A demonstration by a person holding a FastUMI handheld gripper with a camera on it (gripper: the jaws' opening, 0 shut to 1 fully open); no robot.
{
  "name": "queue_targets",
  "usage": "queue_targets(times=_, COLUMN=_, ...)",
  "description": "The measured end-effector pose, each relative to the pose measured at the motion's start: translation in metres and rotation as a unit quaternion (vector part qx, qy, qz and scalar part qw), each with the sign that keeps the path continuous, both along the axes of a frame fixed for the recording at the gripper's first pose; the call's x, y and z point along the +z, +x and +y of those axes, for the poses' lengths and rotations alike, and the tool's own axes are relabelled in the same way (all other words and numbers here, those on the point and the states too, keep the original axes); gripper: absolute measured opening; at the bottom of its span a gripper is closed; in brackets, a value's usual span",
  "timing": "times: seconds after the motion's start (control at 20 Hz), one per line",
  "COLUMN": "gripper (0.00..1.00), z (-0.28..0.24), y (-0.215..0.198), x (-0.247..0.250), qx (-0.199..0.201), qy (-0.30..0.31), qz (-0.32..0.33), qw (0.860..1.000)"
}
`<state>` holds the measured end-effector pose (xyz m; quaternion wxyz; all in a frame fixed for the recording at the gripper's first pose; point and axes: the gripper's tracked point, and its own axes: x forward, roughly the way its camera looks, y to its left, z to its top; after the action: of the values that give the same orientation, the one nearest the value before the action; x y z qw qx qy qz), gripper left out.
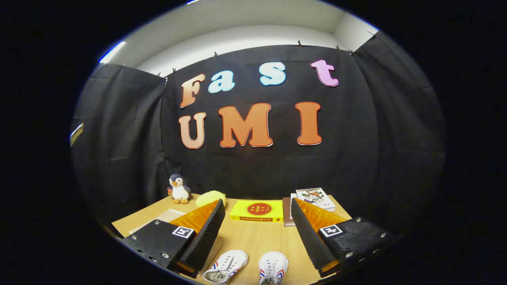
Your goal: Open the storage box then place both shoes into the box .Put the left shoe in first, then the right shoe, with the right side of both shoes facing outward in a uniform manner.
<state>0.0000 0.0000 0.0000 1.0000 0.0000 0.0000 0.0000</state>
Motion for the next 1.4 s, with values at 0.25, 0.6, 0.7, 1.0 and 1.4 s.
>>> queue_targets(times=0.25, gripper=0.99, z=-0.002, y=0.004, x=-0.006, qx=-0.001, qy=0.005, qz=0.008, qw=1.0)
queue_targets(times=0.6, gripper=0.99, z=-0.008, y=0.009, x=-0.008, qx=-0.008, qy=0.011, qz=0.013, qw=1.0)
queue_targets(times=0.7, gripper=0.99, z=-0.007, y=0.009, x=-0.007, qx=-0.008, qy=0.009, qz=0.013, qw=1.0)
queue_targets(times=1.0, gripper=0.99, z=0.001, y=0.014, x=-0.013, qx=0.001, qy=0.006, qz=0.021, qw=1.0)
queue_targets(times=1.4, gripper=0.98, z=0.037, y=0.029, x=-0.055, qx=0.071, qy=0.096, qz=0.069, qw=0.99)
